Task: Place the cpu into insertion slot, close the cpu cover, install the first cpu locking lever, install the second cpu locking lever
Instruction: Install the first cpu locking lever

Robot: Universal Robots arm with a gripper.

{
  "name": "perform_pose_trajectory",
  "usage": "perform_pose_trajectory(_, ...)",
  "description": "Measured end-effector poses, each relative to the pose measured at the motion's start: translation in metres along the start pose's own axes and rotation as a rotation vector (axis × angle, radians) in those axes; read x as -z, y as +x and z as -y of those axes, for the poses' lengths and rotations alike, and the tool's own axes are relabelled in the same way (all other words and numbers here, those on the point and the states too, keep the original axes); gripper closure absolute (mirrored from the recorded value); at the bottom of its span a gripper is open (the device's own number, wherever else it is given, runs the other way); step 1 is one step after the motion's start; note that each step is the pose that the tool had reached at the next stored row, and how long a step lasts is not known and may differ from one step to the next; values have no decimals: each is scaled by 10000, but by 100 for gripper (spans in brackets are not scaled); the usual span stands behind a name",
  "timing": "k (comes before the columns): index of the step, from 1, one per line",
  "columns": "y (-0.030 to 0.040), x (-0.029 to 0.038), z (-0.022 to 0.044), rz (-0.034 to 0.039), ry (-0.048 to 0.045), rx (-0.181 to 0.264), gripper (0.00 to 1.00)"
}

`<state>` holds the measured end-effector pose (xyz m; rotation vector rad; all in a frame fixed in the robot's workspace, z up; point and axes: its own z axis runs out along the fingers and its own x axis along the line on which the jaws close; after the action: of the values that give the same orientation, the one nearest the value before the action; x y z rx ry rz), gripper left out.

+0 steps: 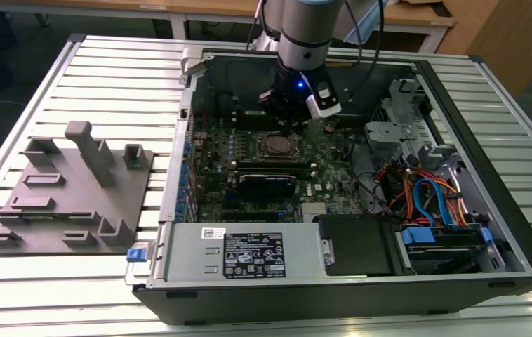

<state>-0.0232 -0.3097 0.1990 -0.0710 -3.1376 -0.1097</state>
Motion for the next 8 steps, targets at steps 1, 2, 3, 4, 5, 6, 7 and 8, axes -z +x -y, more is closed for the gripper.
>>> perform_pose_trajectory(1,0,6,0,-2,2,0,89)
perform_pose_trajectory(2,0,6,0,-2,1,0,89)
perform_pose_trajectory(3,0,6,0,-2,1,0,89)
perform_pose_trajectory(4,0,6,0,-1,13,1,89)
perform_pose_trajectory(5,0,6,0,0,35,0,89)
perform_pose_trajectory(6,0,3,0,-1,55,1,89)
perform_pose_trajectory(7,0,-3,1,-1,79,0,89)
perform_pose_trajectory(8,0,-8,1,0,102,0,89)
